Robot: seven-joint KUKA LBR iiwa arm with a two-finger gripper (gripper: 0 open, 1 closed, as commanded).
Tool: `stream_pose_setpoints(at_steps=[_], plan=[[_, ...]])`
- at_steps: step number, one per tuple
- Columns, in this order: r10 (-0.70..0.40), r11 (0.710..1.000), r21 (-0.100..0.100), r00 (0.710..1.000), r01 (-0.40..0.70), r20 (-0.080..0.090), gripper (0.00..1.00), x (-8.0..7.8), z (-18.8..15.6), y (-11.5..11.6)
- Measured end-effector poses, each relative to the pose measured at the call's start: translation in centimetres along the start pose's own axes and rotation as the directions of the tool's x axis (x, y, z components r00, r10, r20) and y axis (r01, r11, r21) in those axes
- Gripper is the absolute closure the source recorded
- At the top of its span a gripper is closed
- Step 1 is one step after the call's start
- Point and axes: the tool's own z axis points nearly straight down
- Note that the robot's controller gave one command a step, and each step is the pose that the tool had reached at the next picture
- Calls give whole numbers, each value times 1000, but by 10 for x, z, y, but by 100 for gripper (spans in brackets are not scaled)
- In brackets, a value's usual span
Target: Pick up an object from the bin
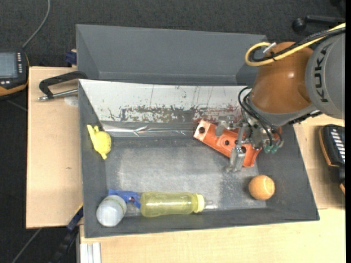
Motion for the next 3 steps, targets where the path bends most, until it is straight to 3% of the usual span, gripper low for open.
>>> stream_pose_setpoints(at_steps=[1,2,3], plan=[[-233,972,5,972,233,10,0,-17,26,-20],[-329,944,-2,944,329,-3,0,-12,58,-29],[-76,997,2,997,76,13,100,-14,76,-42]])
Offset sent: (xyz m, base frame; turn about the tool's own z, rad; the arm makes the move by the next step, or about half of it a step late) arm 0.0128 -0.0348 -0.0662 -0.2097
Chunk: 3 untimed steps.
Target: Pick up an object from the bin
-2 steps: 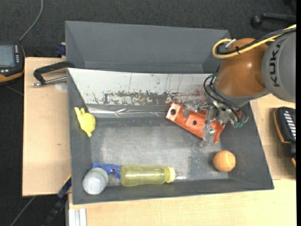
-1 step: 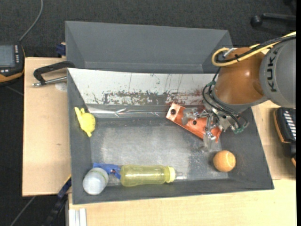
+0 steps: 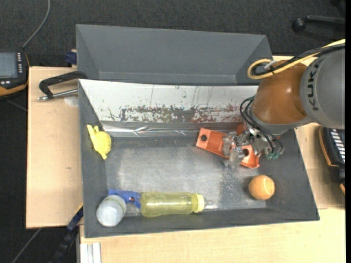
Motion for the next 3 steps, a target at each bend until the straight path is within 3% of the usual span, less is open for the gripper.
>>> stream_pose_setpoints(at_steps=[1,2,3], plan=[[0,1000,0,1000,0,0,100,0,0,0],[10,1000,-2,1000,-10,-3,100,-4,-54,-1],[14,1000,1,1000,-14,8,100,-8,-110,-3]])
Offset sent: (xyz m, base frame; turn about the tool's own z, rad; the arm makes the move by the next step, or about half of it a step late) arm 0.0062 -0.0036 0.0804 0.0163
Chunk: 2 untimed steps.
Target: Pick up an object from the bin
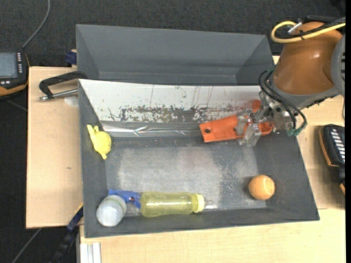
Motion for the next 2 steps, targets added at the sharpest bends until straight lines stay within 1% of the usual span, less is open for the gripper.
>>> stream_pose_setpoints(at_steps=[1,2], plan=[[34,999,-2,999,-34,0,100,-11,-12,-6],[47,999,-1,999,-47,3,100,-2,-61,-4]])
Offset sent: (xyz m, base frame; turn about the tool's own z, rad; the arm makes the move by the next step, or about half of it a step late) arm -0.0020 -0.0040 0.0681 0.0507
